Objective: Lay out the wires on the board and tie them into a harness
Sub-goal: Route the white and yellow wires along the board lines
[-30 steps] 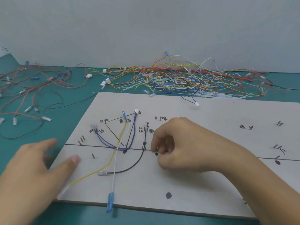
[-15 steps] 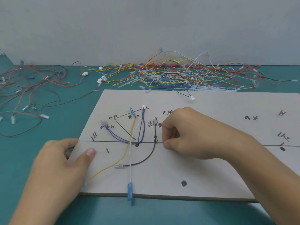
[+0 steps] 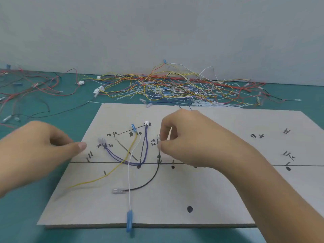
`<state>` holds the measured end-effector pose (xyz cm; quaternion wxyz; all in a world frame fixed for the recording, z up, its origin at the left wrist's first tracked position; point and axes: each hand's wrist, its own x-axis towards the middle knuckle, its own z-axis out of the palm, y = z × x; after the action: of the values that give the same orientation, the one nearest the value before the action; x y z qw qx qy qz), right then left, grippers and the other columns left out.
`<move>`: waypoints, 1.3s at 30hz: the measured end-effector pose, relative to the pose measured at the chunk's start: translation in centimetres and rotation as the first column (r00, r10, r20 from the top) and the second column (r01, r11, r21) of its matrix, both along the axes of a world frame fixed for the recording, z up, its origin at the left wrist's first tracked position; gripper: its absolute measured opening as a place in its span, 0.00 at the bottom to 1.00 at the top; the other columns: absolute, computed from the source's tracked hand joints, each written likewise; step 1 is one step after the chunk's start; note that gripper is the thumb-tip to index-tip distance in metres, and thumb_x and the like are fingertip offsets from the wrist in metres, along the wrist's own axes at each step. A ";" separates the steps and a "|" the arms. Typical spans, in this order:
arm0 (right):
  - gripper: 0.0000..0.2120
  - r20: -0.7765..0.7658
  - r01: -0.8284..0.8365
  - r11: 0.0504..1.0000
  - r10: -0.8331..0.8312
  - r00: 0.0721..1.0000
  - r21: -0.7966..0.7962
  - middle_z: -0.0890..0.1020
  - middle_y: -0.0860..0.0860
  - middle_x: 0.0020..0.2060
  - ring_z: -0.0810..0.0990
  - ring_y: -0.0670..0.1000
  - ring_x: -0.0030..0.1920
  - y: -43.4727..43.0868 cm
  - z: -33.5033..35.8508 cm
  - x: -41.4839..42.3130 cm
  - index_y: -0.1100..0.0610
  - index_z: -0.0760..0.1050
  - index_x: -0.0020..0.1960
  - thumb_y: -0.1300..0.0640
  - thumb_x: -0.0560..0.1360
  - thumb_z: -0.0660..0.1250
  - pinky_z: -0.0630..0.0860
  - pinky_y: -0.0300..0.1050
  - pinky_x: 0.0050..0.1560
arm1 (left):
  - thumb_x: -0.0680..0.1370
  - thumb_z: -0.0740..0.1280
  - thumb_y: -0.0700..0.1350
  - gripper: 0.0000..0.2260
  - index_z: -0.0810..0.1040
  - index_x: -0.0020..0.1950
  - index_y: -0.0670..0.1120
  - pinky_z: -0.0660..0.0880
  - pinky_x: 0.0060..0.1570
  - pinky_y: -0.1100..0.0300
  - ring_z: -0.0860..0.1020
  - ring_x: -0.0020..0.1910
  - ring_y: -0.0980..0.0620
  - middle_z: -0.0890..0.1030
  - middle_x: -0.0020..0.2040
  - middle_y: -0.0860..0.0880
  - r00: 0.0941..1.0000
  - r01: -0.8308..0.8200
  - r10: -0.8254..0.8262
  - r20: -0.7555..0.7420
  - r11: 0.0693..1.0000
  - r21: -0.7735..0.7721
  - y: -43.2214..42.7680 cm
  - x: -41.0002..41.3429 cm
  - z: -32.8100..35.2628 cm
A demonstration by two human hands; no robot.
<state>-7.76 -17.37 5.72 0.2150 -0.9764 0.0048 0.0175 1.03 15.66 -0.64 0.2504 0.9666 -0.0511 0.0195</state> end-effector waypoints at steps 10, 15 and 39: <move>0.02 0.208 0.074 0.974 -0.119 0.971 0.214 0.81 0.43 0.34 0.79 0.46 0.39 2.2 -3.9 0.4 0.49 0.77 0.41 0.54 0.71 0.66 0.80 0.49 0.41 | 0.76 0.75 0.47 0.04 0.86 0.43 0.56 0.73 0.35 0.59 0.77 0.30 0.61 0.83 0.36 0.59 0.881 0.461 -0.473 -0.026 0.869 -0.179 -11.3 3.9 4.5; 0.04 0.151 0.049 0.980 -0.079 0.985 0.191 0.81 0.44 0.35 0.79 0.46 0.40 1.9 -4.2 0.1 0.49 0.79 0.44 0.55 0.72 0.67 0.80 0.49 0.44 | 0.74 0.78 0.43 0.07 0.85 0.44 0.56 0.69 0.30 0.72 0.75 0.31 0.59 0.82 0.37 0.60 0.830 0.552 -0.558 0.018 0.815 -0.174 -11.5 4.4 1.6; 0.06 0.105 -0.133 0.973 0.114 0.988 0.189 0.80 0.42 0.36 0.76 0.41 0.41 3.9 -3.6 -1.5 0.48 0.83 0.45 0.54 0.73 0.67 0.73 0.33 0.37 | 0.70 0.81 0.53 0.09 0.86 0.47 0.61 0.75 0.45 0.55 0.76 0.42 0.54 0.80 0.44 0.55 0.796 0.596 -0.600 0.081 0.753 -0.279 -11.3 4.3 0.0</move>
<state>-9.24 -13.46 2.15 0.3085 -0.9487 -0.0678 -0.0143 5.33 4.41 -0.61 0.3829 0.8519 -0.3521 -0.0607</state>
